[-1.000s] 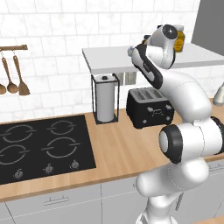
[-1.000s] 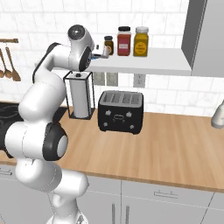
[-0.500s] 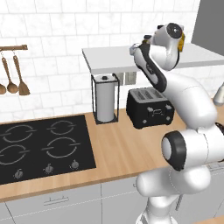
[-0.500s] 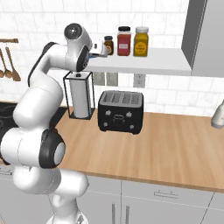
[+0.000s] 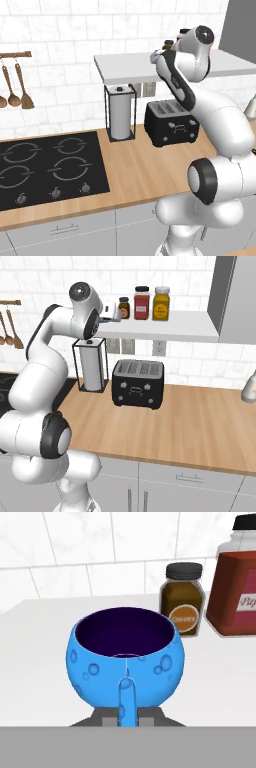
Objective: Gather all objects into one cabinet and sort the glasses and bowls to opposite sides.
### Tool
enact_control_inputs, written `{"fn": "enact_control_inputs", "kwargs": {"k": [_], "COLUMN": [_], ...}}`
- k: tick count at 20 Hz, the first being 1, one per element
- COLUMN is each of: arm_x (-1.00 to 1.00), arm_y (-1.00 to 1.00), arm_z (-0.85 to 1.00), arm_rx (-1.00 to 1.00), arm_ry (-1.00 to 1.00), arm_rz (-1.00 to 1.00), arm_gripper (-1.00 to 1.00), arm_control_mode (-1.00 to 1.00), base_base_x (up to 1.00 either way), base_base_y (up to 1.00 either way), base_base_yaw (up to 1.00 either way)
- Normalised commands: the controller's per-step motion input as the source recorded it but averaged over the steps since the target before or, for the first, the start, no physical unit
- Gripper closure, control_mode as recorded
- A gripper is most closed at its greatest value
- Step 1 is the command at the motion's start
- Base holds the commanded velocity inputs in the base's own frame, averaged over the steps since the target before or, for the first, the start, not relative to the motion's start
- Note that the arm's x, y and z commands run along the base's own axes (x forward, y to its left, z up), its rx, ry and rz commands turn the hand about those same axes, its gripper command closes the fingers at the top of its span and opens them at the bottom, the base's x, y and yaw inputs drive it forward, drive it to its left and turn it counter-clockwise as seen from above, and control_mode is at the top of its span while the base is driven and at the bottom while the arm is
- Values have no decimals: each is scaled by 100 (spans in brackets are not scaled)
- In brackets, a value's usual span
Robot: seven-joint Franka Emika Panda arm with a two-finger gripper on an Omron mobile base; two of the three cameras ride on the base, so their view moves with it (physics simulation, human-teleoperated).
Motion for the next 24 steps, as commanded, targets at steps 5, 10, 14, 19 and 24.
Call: {"fn": "enact_control_inputs", "kwargs": {"k": [5, 10, 14, 19, 24], "arm_x": [-18, -21, -52, -63, -88], "arm_y": [0, 1, 16, 17, 1], "arm_z": [0, 0, 0, 0, 0], "arm_rx": [0, 0, -1, -1, 0], "arm_ry": [0, 0, 0, 0, 0], "arm_rz": [2, 3, 7, 4, 0], "arm_gripper": [100, 100, 100, 100, 100], "arm_control_mode": [-100, -100, -100, -100, -100], "base_base_x": [0, 0, 0, 0, 0], "base_base_y": [0, 0, 0, 0, 0], "base_base_yaw": [0, 0, 0, 0, 0]}}
